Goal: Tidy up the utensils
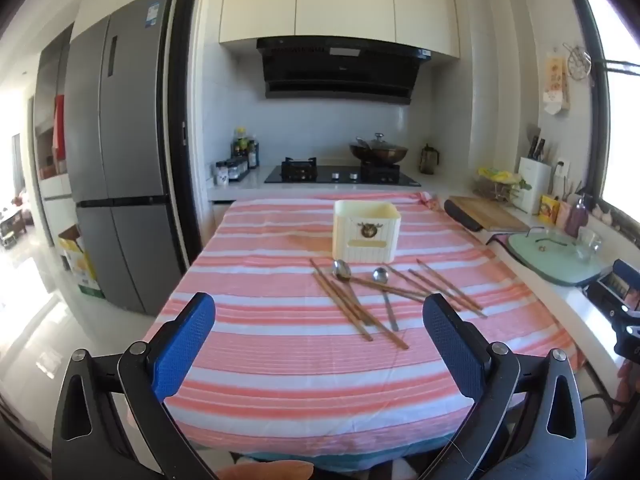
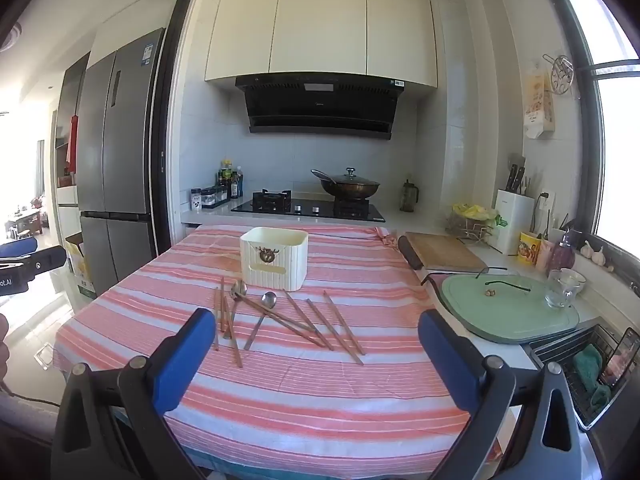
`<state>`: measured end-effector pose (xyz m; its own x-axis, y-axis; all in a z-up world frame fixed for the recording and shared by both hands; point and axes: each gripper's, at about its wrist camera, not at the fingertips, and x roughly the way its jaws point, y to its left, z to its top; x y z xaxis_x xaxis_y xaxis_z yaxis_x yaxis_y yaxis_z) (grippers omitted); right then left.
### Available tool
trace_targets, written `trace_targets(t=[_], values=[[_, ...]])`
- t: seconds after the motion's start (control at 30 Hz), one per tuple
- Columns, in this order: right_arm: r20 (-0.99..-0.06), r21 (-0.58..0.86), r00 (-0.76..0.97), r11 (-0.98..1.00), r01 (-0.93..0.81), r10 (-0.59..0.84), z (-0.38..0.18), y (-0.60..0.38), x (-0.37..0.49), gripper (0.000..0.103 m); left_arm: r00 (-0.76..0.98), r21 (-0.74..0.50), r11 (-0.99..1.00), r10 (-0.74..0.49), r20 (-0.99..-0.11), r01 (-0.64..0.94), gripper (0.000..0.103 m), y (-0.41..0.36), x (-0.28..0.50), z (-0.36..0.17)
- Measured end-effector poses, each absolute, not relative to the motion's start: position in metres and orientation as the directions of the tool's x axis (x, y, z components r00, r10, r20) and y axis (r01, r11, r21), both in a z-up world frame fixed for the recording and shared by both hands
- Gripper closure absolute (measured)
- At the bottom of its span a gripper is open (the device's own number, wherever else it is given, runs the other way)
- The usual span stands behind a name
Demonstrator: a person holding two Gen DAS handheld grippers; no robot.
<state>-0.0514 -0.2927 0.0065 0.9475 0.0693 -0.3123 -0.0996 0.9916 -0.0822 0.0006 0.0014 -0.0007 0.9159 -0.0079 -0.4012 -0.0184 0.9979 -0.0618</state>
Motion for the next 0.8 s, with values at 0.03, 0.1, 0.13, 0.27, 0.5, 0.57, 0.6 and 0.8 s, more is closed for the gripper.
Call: trace_targets(t=[0.03, 0.1, 0.13, 0.27, 0.5, 0.57, 0.6, 0.8], values=[[-0.316, -0.082, 0.946, 0.992, -0.099, 0.069, 0.006, -0.292, -0.051, 0.000, 0.914, -0.064, 0.998, -0.012, -0.405, -0.016, 0.000, 0.003, 0.001, -0.001], [-0.320, -0.085, 0.945, 0.992, -0.097, 0.064, 0.006, -0.291, -0.052, 0.000, 0.909, -0.071, 0.997, -0.019, -0.416, -0.011, 0.000, 0.008, 0.004, -0.002], [-0.323, -0.086, 0.944, 0.992, -0.095, 0.063, 0.006, -0.290, -0.052, 0.000, 0.906, -0.075, 0.997, -0.022, -0.422, -0.011, 0.000, 0.011, 0.006, -0.003], [-0.328, -0.070, 0.942, 0.992, -0.106, 0.077, 0.003, -0.294, -0.046, 0.000, 0.896, -0.089, 0.996, -0.029, -0.443, -0.012, 0.000, 0.030, 0.014, -0.006], [-0.321, -0.066, 0.944, 0.992, -0.109, 0.082, 0.004, -0.294, -0.045, 0.000, 0.913, -0.049, 0.998, 0.005, -0.409, -0.027, 0.000, -0.002, 0.009, -0.006], [-0.316, -0.065, 0.945, 0.992, -0.108, 0.082, 0.007, -0.295, -0.048, 0.000, 0.913, -0.052, 0.998, 0.004, -0.407, -0.027, 0.000, -0.001, 0.008, -0.006], [-0.317, -0.065, 0.945, 0.992, -0.108, 0.082, 0.007, -0.295, -0.048, 0.000, 0.913, -0.054, 0.998, 0.003, -0.407, -0.027, 0.000, 0.000, 0.008, -0.006], [-0.313, -0.066, 0.946, 0.992, -0.106, 0.080, 0.007, -0.294, -0.049, 0.000, 0.914, -0.054, 0.998, 0.005, -0.406, -0.029, 0.000, -0.002, 0.008, -0.003]])
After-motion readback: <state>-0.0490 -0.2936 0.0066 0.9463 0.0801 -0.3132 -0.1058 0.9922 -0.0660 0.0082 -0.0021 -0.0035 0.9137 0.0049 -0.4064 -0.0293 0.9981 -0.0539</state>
